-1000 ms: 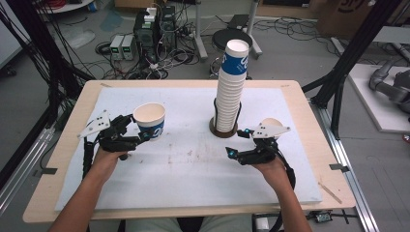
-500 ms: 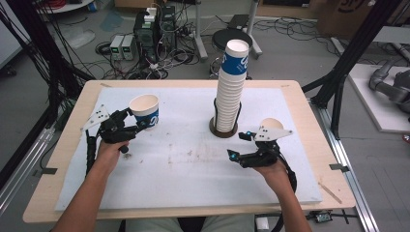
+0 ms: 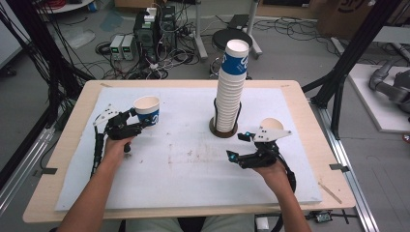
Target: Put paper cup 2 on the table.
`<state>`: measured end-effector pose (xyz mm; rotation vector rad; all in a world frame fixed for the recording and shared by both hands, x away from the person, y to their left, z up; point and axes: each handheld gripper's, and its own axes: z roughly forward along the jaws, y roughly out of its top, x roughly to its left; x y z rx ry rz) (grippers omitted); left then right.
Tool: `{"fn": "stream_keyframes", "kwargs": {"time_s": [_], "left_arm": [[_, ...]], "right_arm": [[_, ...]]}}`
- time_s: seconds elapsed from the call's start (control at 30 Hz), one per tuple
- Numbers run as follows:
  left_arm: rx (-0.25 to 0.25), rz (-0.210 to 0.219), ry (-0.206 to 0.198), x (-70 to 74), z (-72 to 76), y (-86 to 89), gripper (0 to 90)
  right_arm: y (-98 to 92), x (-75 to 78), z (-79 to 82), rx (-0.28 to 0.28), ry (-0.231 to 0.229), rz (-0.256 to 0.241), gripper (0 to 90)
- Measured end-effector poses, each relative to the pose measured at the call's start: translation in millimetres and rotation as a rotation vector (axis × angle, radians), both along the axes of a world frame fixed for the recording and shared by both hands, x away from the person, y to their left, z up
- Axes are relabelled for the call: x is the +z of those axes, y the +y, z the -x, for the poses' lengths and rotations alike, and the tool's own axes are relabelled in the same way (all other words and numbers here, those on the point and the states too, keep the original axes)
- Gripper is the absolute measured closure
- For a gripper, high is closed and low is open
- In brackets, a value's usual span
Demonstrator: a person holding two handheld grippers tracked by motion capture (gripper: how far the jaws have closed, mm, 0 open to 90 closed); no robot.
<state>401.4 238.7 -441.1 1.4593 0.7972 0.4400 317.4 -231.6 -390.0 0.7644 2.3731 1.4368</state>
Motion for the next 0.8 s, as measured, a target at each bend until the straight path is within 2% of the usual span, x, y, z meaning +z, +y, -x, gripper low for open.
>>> {"fn": "stream_keyframes", "kwargs": {"time_s": [0.2,0.27,0.37,0.47,0.53,0.63,0.73,0.8], "left_arm": [[0.048,-0.102,0.067,-8.4,-2.9,-6.0,27.3],[0.057,-0.119,0.090,-10.8,-3.4,-7.8,27.4],[0.064,-0.153,0.099,-12.6,-3.6,-10.5,27.5],[0.067,-0.166,0.101,-12.3,-3.2,-11.6,27.5],[0.062,-0.195,0.118,-12.0,-2.5,-12.5,27.9],[0.067,-0.224,0.122,-10.0,-0.4,-12.5,28.1],[0.063,-0.265,0.141,-7.6,2.1,-11.7,28.3],[0.057,-0.318,0.150,-4.6,5.9,-12.5,28.1]], "right_arm": [[-1.0,-0.7,0.7,0.002,0.005,-0.002,22.0],[-0.6,-0.7,1.2,0.001,0.011,-0.002,22.0],[-0.3,-0.6,1.1,0.007,0.007,-0.004,22.0],[-0.3,-0.6,0.7,0.007,0.005,-0.006,22.0],[-0.1,-0.7,0.8,0.009,0.009,-0.006,22.0],[0.0,-1.0,0.7,0.009,0.006,-0.004,22.0],[-0.3,-1.2,0.8,0.009,0.007,-0.004,22.0],[-0.8,-1.4,1.0,0.009,0.009,-0.003,22.1]]}}
